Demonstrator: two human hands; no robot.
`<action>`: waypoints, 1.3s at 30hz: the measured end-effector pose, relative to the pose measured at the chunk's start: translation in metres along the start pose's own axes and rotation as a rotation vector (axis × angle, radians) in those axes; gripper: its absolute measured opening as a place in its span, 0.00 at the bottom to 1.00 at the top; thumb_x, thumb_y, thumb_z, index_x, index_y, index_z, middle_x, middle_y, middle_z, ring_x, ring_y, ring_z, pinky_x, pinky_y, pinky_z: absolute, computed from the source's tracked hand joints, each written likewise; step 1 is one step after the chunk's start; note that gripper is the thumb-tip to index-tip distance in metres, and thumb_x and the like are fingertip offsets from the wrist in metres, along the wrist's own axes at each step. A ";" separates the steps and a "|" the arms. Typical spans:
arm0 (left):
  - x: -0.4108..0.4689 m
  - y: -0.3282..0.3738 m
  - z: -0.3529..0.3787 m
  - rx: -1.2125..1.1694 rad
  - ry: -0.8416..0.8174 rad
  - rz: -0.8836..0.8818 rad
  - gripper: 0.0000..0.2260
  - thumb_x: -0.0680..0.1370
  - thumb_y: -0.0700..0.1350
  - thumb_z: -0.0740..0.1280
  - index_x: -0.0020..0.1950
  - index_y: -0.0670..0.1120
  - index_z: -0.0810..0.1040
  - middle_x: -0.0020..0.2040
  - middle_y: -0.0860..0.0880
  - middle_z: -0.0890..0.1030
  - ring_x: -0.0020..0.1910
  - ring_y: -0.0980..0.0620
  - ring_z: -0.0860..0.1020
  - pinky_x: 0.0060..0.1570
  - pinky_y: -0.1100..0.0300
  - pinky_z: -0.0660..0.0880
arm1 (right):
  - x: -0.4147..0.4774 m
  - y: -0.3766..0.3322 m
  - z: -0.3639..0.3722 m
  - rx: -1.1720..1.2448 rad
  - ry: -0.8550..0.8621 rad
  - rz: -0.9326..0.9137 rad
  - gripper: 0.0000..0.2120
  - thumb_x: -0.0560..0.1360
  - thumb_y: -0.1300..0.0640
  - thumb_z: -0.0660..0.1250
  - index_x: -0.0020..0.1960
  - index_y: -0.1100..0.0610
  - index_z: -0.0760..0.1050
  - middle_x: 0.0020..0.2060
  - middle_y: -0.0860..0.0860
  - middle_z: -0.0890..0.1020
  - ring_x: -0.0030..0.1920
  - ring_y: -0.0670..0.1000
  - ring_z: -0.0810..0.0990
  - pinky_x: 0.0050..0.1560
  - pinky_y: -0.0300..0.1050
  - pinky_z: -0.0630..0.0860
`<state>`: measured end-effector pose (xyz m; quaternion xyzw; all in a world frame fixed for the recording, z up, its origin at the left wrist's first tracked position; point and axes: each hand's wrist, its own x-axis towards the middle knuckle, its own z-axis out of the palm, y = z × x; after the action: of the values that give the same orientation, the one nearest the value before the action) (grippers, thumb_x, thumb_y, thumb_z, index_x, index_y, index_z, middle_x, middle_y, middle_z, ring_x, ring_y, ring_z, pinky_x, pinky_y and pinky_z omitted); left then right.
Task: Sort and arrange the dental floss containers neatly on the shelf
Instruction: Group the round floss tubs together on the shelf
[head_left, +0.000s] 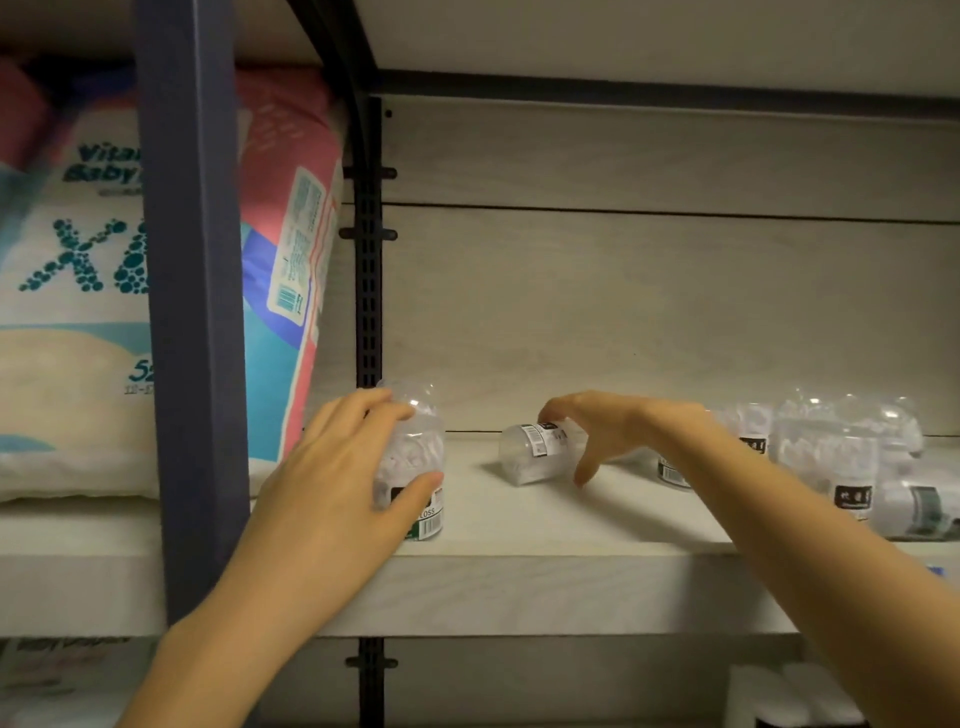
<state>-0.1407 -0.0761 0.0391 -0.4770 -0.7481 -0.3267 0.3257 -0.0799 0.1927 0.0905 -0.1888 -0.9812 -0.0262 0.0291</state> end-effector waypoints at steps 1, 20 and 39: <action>-0.001 0.002 -0.002 -0.004 0.043 0.009 0.23 0.72 0.61 0.63 0.64 0.53 0.71 0.66 0.59 0.68 0.64 0.64 0.62 0.55 0.69 0.60 | 0.000 -0.001 0.000 -0.029 0.031 -0.020 0.38 0.62 0.57 0.78 0.67 0.53 0.65 0.64 0.52 0.72 0.61 0.55 0.72 0.57 0.44 0.68; 0.025 0.067 0.021 -0.720 -0.034 -0.162 0.34 0.60 0.59 0.75 0.63 0.51 0.72 0.55 0.54 0.81 0.49 0.56 0.81 0.51 0.54 0.79 | -0.127 -0.020 -0.033 0.577 0.559 -0.527 0.26 0.71 0.57 0.63 0.67 0.42 0.64 0.66 0.37 0.68 0.60 0.37 0.74 0.56 0.36 0.75; -0.012 0.004 0.006 0.339 0.009 0.082 0.26 0.63 0.44 0.78 0.61 0.45 0.78 0.55 0.47 0.83 0.51 0.46 0.82 0.46 0.51 0.78 | -0.079 -0.072 0.011 0.571 0.330 -0.308 0.26 0.71 0.46 0.68 0.67 0.49 0.66 0.64 0.46 0.73 0.52 0.46 0.78 0.50 0.41 0.78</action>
<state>-0.1342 -0.0761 0.0265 -0.4441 -0.7709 -0.1845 0.4177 -0.0335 0.0977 0.0718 -0.0161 -0.9481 0.2145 0.2343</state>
